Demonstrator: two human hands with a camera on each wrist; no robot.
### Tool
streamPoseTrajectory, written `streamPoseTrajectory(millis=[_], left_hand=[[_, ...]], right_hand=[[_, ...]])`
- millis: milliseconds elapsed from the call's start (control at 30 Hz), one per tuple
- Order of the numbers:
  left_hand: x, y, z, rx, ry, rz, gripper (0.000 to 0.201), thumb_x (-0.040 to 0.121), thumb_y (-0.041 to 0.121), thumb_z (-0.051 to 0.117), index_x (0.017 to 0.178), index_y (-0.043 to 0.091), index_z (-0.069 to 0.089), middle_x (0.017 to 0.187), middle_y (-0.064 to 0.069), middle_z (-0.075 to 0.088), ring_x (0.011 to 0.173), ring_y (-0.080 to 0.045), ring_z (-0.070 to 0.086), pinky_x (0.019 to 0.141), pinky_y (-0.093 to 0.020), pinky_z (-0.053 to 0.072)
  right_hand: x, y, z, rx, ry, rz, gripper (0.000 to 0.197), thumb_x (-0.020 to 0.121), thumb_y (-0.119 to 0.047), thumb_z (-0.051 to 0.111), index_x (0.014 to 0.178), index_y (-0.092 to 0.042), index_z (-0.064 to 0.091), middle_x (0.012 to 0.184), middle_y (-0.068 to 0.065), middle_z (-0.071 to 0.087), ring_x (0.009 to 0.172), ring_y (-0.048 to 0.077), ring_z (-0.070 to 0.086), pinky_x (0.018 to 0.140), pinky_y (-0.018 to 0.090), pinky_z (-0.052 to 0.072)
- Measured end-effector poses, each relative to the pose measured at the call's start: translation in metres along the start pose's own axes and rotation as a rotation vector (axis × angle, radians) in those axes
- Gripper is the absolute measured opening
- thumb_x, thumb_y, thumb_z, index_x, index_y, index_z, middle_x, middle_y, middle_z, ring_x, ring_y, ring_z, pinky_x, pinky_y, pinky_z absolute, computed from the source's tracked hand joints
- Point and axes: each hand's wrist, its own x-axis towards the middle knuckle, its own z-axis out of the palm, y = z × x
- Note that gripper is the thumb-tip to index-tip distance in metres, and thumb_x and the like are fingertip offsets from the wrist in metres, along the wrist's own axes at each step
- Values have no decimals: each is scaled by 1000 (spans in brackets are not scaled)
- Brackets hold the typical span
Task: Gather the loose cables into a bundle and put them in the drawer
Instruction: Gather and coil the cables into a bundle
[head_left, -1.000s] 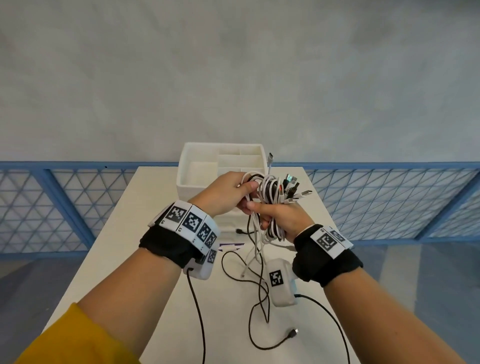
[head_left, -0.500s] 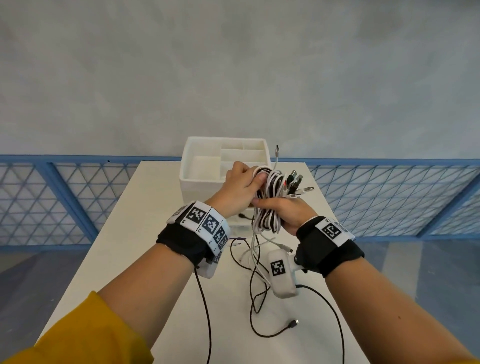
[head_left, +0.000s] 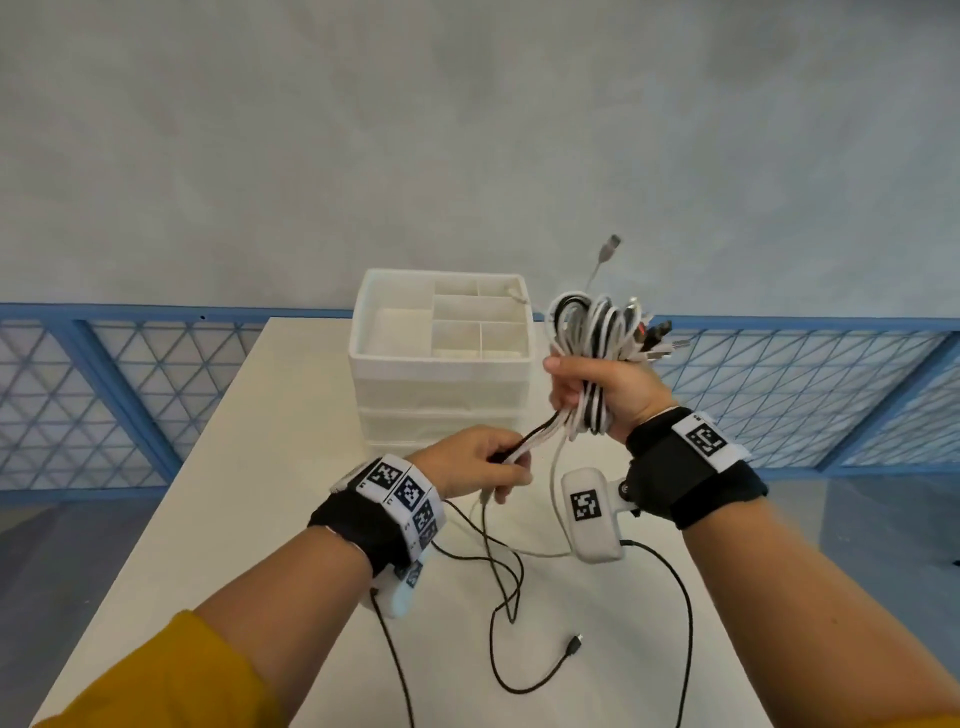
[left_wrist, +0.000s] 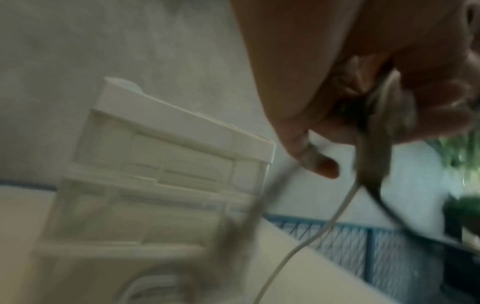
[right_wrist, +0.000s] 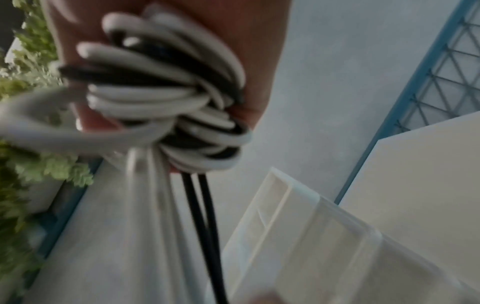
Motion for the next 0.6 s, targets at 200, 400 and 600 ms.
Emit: streamPoseTrajectory(millis=[200, 400, 600], left_hand=[[0, 6, 5, -53, -28, -16, 64, 77, 13, 69, 132, 22, 39, 121, -2, 54, 109, -11, 54, 97, -30, 40], [6, 11, 21, -101, 94, 43, 26, 76, 3, 67, 93, 22, 61, 85, -3, 64, 83, -9, 61, 84, -20, 48], [1, -2, 10, -143, 90, -20, 12, 87, 11, 55, 77, 17, 61, 47, 11, 44, 41, -3, 43, 71, -29, 55]], right_hand=[[2, -7, -5, -148, 62, -31, 38, 76, -12, 66, 45, -16, 45, 36, -5, 43, 36, 13, 41, 50, 32, 32], [0, -6, -2, -110, 128, -87, 37, 80, -10, 64, 46, -18, 49, 37, -7, 45, 39, 12, 44, 53, 33, 35], [-9, -8, -18, -265, 131, -28, 26, 63, -24, 75, 44, -20, 57, 40, -6, 51, 43, 14, 49, 55, 30, 40]])
